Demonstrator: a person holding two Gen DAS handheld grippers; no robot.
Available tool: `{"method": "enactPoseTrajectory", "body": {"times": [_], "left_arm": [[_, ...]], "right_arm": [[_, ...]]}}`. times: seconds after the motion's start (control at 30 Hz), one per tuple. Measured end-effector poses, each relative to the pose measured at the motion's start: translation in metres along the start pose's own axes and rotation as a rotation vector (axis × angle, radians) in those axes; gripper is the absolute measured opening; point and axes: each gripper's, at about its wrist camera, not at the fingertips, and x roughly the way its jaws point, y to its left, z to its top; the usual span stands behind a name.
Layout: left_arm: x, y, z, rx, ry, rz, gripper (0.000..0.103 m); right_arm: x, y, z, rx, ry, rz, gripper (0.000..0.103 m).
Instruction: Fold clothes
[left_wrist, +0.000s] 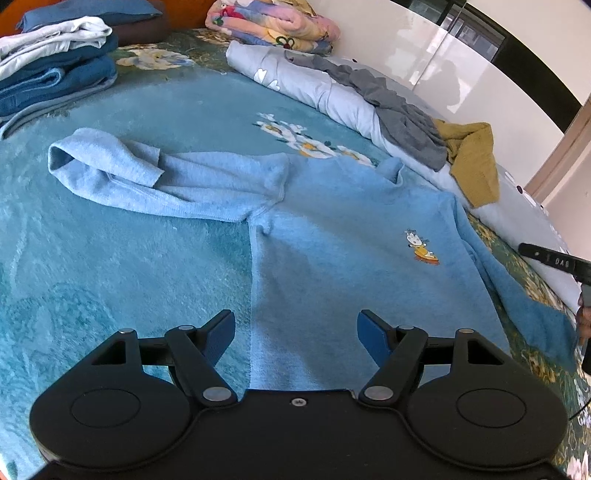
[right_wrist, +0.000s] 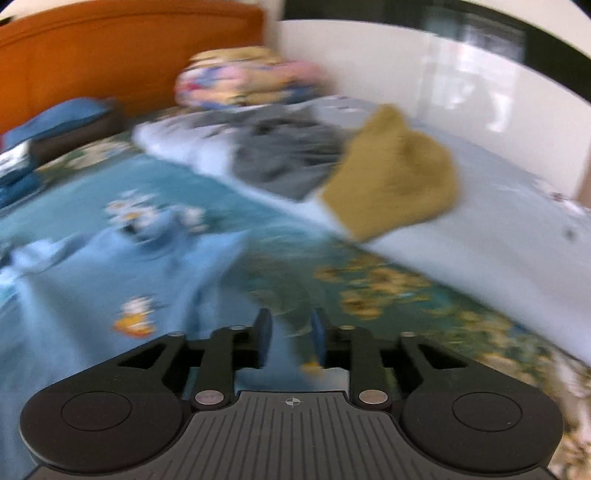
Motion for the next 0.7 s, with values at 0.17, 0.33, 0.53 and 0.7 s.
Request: {"method": "enactPoseTrajectory", "body": {"times": [0.17, 0.33, 0.53, 0.7], "left_arm": [[0.002, 0.004, -0.001, -0.011, 0.007, -0.001, 0.072], [0.004, 0.009, -0.001, -0.024, 0.010, -0.001, 0.072], [0.007, 0.008, -0.001, -0.021, 0.009, -0.004, 0.073], [0.007, 0.010, -0.001, -0.023, 0.008, -0.008, 0.073]], "right_arm": [[0.016, 0.026, -0.008, -0.078, 0.076, 0.043, 0.034], [0.020, 0.040, -0.019, -0.107, 0.130, 0.051, 0.034], [0.018, 0.052, -0.032, -0.171, 0.166, -0.001, 0.037], [0.018, 0.046, -0.034, -0.144, 0.167, -0.035, 0.022]]}}
